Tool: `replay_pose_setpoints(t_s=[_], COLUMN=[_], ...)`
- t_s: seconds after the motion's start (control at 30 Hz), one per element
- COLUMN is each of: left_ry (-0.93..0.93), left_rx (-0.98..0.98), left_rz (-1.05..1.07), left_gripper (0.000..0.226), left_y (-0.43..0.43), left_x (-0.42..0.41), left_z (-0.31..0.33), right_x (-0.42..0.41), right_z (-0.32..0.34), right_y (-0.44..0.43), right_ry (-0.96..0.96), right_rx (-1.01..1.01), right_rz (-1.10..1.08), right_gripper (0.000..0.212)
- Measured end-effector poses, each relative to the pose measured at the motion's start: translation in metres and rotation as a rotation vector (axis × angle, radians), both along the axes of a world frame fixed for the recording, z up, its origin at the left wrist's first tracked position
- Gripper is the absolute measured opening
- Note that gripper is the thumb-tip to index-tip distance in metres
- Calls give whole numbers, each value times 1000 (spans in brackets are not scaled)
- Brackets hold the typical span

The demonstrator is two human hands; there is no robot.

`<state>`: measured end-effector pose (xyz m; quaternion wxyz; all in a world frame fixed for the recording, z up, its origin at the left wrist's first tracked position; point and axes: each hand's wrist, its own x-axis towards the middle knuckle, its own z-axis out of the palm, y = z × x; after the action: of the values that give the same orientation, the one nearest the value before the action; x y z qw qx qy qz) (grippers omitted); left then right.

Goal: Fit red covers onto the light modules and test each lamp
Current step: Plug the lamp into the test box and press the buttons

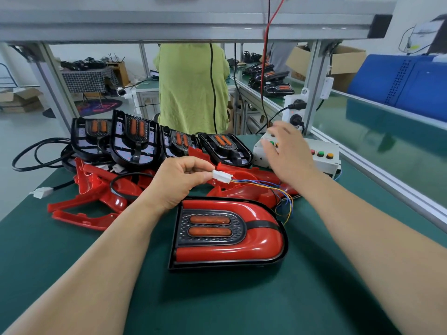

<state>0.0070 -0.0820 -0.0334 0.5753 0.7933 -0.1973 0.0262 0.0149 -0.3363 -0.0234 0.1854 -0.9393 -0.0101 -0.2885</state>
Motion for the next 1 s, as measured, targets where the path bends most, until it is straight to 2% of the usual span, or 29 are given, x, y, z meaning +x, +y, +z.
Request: replay_pose_setpoints(t_s=[0.07, 0.13, 0.23, 0.3, 0.37, 0.53, 0.6, 0.8, 1.0], left_ry=[2, 3, -4, -15, -23, -20, -14, 17, 58], left_rx=[1, -2, -1, 7, 11, 1, -4, -25, -19], left_rz=[1, 2, 5, 10, 12, 3, -5, -70, -135], left_gripper=[17, 15, 13, 12, 12, 12, 12, 13, 11], left_y=[0, 0, -1, 0, 0, -1, -1, 0, 2], left_x=[0, -1, -1, -1, -1, -2, -3, -4, -5], left_z=[0, 0, 1, 2, 2, 3, 4, 6, 6], right_x=[-11, -23, -31, -36, -40, -44, -46, -48, -52], right_z=[12, 19, 18, 16, 13, 4, -1, -10, -13], right_y=[15, 29, 43, 47, 49, 46, 44, 46, 47], right_ry=[65, 240, 373, 373, 363, 378, 383, 333, 304], right_rx=[133, 221, 228, 194, 203, 264, 306, 330, 365], right_rz=[195, 311, 361, 345, 313, 303, 324, 355, 420], right_gripper=[24, 18, 38, 48, 48, 16, 12, 10, 23])
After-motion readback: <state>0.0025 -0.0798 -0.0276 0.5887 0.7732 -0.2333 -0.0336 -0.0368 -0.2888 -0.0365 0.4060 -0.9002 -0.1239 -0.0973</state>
